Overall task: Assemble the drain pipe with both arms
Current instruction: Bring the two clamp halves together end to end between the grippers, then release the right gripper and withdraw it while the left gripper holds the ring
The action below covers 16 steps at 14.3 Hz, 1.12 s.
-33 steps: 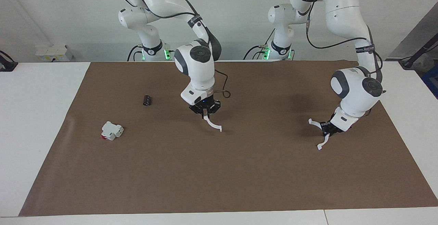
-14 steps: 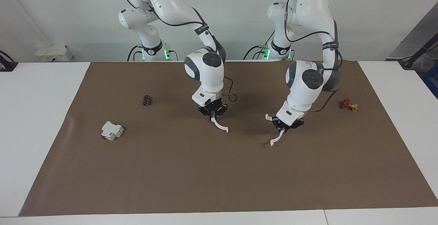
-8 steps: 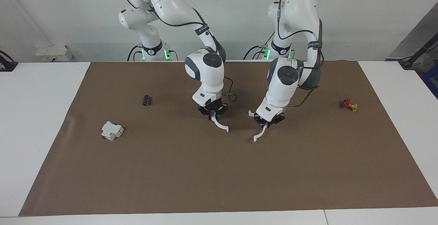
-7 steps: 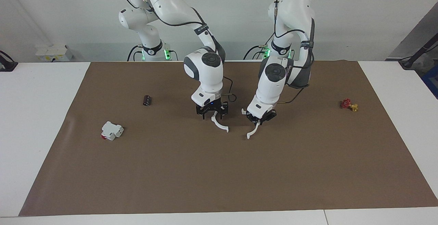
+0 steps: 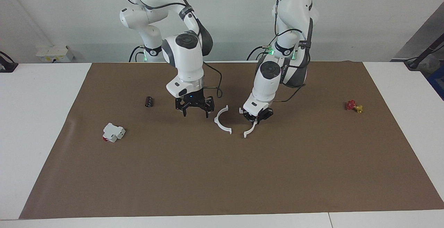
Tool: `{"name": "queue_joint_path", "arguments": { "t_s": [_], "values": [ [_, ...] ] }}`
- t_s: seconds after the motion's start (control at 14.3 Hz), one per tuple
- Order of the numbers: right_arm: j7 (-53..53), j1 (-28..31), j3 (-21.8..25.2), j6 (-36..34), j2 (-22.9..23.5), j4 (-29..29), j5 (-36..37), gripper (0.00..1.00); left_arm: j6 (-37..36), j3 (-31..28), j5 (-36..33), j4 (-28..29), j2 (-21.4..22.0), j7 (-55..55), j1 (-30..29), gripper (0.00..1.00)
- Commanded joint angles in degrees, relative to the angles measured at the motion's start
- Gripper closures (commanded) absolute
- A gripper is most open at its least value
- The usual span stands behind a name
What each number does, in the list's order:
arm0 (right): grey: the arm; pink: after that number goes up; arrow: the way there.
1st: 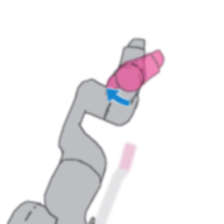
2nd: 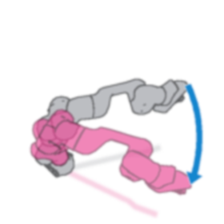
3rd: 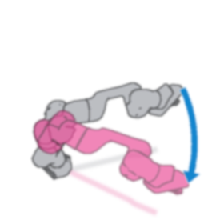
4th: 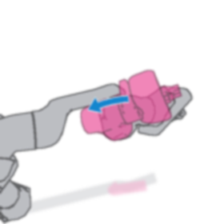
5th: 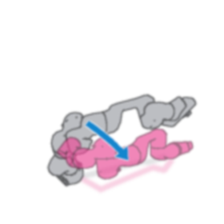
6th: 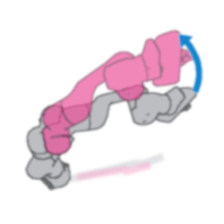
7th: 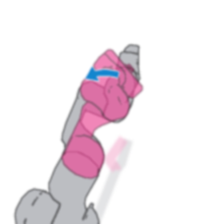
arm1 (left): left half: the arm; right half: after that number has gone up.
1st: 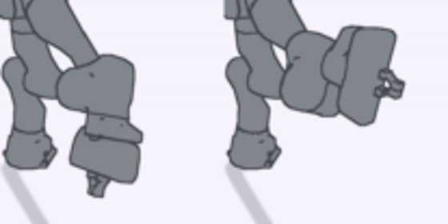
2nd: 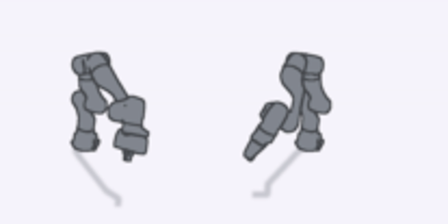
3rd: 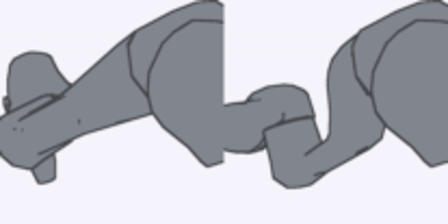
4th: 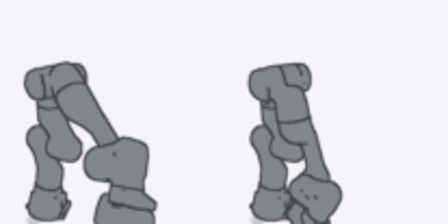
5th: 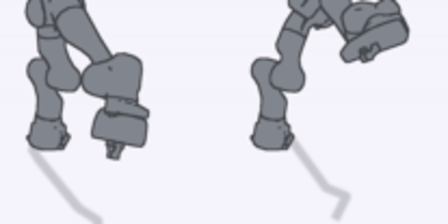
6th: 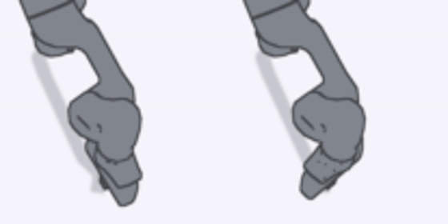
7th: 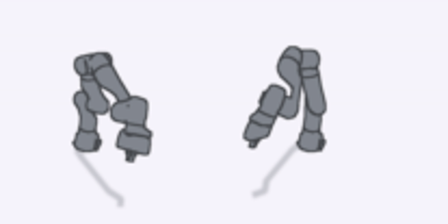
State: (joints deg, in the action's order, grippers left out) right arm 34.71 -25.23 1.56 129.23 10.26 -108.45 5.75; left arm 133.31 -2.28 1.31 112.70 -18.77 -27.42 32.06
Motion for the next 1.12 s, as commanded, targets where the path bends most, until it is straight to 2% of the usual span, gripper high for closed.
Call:
{"name": "queue_joint_path", "arguments": {
  "t_s": [0.0,0.21,0.42,0.7,0.91,1.05],
  "values": [
    [-4.9,4.6,-0.5,-3.2,-5.0,-0.5,0.5,0.0,1.6,-0.9,-1.4,2.0,1.2,-2.9,2.6,1.0],
    [-10.9,9.7,-0.5,-8.4,-7.4,2.8,0.5,0.0,2.0,-0.8,-5.5,2.0,1.1,-6.7,2.8,1.0],
    [-13.9,12.6,-0.2,-15.7,-9.5,6.6,-0.5,0.0,2.0,-0.9,-5.7,2.2,1.1,-7.1,3.8,1.0],
    [-20.6,17.4,0.1,-30.1,-10.3,15.3,-4.2,0.0,1.9,-0.9,-6.6,2.3,1.0,-9.1,5.0,1.0],
    [-27.3,23.4,0.1,-36.3,-12.1,15.8,-5.7,0.0,1.9,-0.9,-7.9,2.8,1.1,-12.6,6.2,1.0],
    [-27.5,24.6,0.1,-41.7,-12.1,17.8,-7.3,0.0,2.0,-0.9,-7.9,2.9,1.1,-14.6,6.3,1.0]
  ]
}}
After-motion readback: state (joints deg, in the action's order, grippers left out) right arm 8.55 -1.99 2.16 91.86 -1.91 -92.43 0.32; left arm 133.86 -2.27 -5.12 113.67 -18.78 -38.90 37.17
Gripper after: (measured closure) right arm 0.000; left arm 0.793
